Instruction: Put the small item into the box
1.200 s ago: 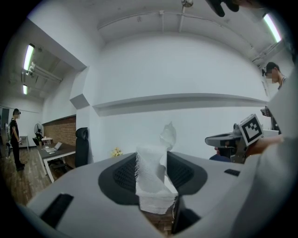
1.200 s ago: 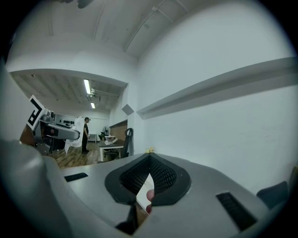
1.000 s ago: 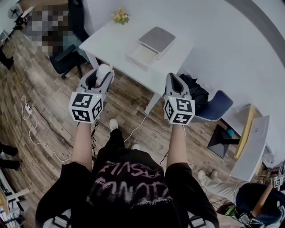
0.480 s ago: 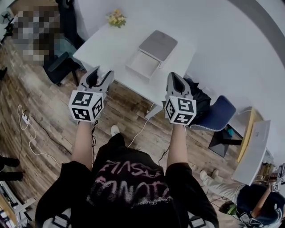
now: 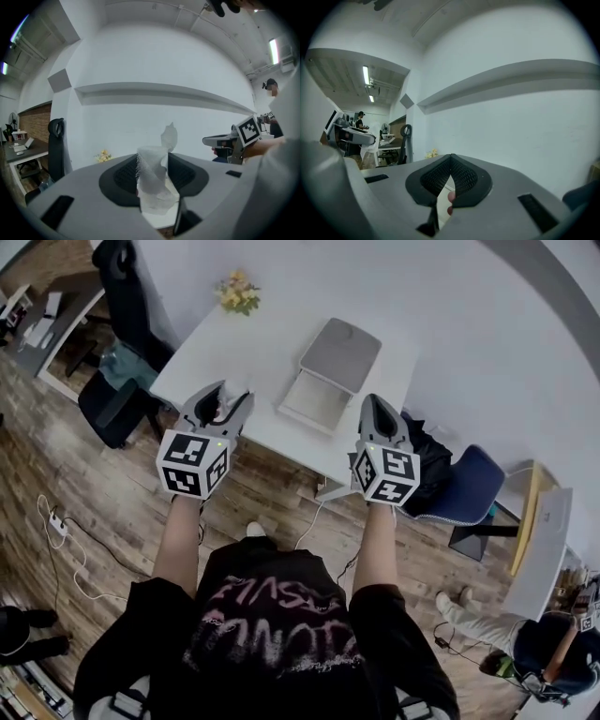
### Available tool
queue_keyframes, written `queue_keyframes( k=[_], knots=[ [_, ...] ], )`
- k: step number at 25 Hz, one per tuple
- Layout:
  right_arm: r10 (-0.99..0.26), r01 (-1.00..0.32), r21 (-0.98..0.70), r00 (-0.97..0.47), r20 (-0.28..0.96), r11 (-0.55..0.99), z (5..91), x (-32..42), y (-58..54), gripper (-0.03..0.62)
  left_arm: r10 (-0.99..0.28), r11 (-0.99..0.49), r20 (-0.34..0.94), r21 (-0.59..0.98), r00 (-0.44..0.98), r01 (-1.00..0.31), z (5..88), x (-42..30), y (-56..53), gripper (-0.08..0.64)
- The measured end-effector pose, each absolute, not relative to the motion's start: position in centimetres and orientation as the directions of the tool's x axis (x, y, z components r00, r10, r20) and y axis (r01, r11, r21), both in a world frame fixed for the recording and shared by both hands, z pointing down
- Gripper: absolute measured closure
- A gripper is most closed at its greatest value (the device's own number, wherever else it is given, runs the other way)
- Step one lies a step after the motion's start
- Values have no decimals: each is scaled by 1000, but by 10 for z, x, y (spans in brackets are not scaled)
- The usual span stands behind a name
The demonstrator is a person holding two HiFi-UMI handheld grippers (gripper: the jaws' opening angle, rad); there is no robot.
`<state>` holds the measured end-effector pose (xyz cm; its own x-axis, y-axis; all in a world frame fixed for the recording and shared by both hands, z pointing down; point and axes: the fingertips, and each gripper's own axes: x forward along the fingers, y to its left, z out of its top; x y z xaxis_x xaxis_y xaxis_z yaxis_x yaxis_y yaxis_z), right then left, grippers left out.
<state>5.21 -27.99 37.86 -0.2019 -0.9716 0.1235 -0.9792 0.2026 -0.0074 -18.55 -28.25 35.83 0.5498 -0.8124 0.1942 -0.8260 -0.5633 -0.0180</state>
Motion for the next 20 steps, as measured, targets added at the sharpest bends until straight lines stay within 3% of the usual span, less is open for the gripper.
queue_keyframes(
  k=[7, 20],
  knots=[
    [-983, -990, 9, -139, 117, 141, 370, 47, -303, 583, -784, -607, 168, -6, 598, -794, 348, -191, -327, 383],
    [-990, -997, 5, -71, 125, 72, 378, 88, -336, 583, -712, -690, 182, -1, 678, -724, 358, -132, -377, 383]
  ],
)
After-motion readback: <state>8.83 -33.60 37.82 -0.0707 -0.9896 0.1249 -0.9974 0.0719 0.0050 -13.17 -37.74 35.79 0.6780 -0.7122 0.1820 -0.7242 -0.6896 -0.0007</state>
